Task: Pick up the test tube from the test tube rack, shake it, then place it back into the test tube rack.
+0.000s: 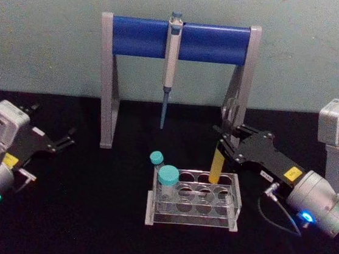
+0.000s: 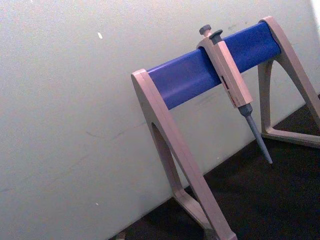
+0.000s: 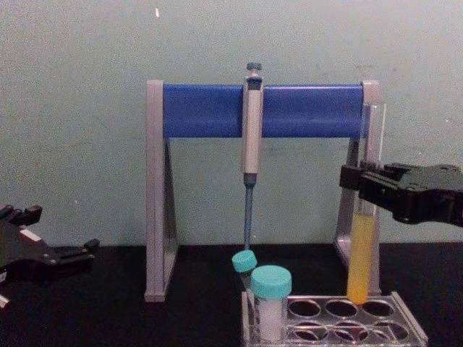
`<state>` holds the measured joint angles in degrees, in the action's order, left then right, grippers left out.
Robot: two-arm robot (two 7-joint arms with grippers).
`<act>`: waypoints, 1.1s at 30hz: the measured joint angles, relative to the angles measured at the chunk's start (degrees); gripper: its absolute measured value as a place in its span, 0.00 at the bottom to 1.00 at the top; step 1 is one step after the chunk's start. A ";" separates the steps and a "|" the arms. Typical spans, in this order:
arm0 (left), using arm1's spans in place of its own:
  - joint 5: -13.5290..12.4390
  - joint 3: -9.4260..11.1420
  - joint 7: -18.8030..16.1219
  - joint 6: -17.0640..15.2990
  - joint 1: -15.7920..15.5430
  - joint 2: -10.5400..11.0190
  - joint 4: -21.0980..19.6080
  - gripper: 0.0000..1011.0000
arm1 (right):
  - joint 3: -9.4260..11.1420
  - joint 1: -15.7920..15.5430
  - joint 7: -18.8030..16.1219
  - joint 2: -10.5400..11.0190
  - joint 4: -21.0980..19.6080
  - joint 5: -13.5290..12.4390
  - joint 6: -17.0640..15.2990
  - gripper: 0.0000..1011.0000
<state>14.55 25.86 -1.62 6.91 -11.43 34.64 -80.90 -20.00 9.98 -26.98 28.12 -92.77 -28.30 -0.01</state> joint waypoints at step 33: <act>-0.01 0.00 0.00 0.00 0.00 0.00 0.00 1.00 | -2.23 4.39 -1.13 -2.81 7.37 0.77 1.63 0.23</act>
<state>14.55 25.86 -1.62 6.91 -11.43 34.65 -80.90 -22.23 14.37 -28.12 25.31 -85.41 -27.53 1.63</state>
